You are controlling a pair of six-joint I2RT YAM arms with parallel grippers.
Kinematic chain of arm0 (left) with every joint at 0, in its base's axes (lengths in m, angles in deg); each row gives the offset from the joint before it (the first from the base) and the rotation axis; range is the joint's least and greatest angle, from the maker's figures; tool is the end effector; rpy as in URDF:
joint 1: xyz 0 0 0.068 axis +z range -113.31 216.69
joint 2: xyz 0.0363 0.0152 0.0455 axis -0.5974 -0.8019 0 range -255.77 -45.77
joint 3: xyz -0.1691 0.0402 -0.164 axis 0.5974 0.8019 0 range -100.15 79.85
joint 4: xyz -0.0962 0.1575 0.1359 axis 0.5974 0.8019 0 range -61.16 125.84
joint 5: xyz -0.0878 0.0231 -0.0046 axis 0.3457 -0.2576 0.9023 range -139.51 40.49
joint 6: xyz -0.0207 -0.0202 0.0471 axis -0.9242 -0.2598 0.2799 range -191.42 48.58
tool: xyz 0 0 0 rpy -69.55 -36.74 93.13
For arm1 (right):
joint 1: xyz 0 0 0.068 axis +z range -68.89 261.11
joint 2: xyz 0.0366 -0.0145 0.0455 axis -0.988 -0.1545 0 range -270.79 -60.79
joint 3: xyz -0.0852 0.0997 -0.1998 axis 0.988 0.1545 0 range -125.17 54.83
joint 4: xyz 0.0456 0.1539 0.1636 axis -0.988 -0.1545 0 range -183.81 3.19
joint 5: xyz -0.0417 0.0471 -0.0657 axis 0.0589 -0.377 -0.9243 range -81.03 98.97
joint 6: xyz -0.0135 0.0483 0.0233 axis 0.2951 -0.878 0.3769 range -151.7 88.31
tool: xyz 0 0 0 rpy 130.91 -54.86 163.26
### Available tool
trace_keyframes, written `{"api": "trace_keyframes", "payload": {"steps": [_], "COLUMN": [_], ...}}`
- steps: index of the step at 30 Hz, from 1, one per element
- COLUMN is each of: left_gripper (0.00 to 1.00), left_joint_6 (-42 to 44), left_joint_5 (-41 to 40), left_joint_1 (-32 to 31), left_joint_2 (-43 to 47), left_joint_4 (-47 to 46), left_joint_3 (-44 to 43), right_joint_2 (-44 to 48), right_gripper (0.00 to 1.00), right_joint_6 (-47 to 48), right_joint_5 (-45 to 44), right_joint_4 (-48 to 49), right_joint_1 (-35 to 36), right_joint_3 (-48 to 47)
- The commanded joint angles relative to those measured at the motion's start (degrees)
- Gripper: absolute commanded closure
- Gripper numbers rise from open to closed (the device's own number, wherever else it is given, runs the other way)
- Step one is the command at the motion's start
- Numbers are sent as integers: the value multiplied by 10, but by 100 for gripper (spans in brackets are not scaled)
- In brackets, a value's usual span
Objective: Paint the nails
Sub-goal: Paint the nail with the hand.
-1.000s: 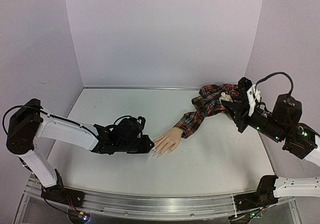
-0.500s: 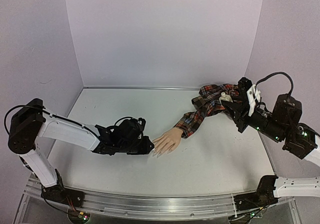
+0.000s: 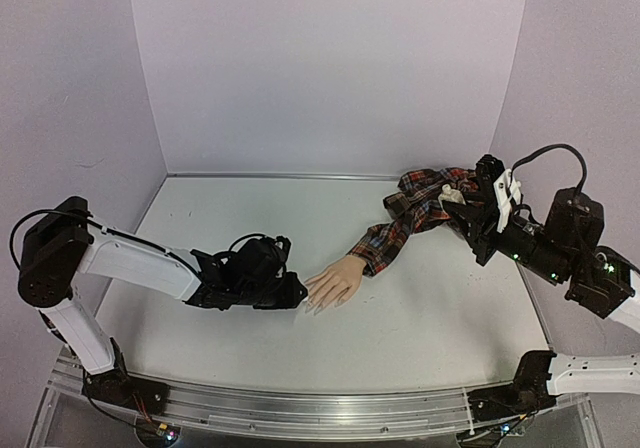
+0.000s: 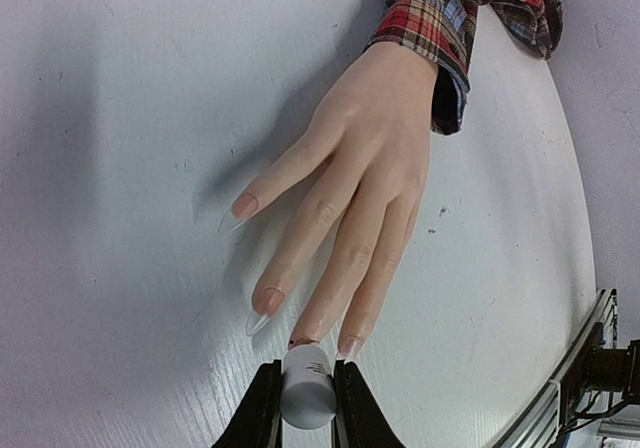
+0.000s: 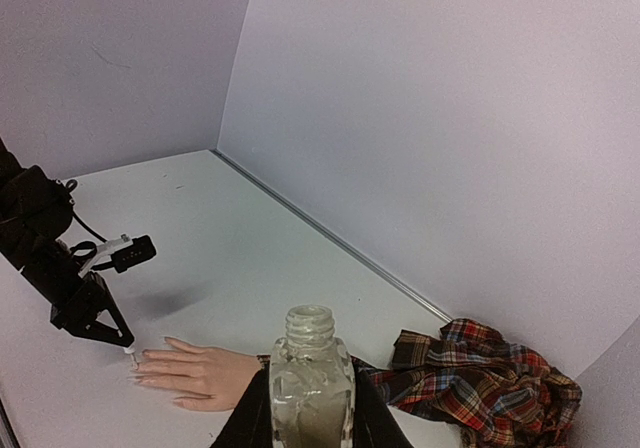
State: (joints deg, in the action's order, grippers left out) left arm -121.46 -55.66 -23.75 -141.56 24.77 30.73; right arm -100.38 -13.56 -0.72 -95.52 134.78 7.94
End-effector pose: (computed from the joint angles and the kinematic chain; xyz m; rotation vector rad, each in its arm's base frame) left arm 0.1579 -0.2702 0.1541 0.1655 2.4601 -0.8135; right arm 0.0972 0.1216 0.3428 -0.8312 1.3740 0.3473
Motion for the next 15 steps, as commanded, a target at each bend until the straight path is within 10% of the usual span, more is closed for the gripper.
{"api": "trace_keyframes", "payload": {"steps": [1, 15], "left_gripper": [100, 100], "left_joint_6": [-10, -11], "left_joint_5": [-2, 2], "left_joint_1": [4, 6], "left_joint_2": [-3, -6], "left_joint_4": [-8, -10], "left_joint_3": [-4, -1], "right_joint_2": [2, 1], "right_gripper": [100, 100], "right_joint_6": [1, 1], "right_joint_5": [1, 1], "right_joint_4": [9, 9], "right_joint_1": [2, 2], "right_joint_3": [-9, -9]}}
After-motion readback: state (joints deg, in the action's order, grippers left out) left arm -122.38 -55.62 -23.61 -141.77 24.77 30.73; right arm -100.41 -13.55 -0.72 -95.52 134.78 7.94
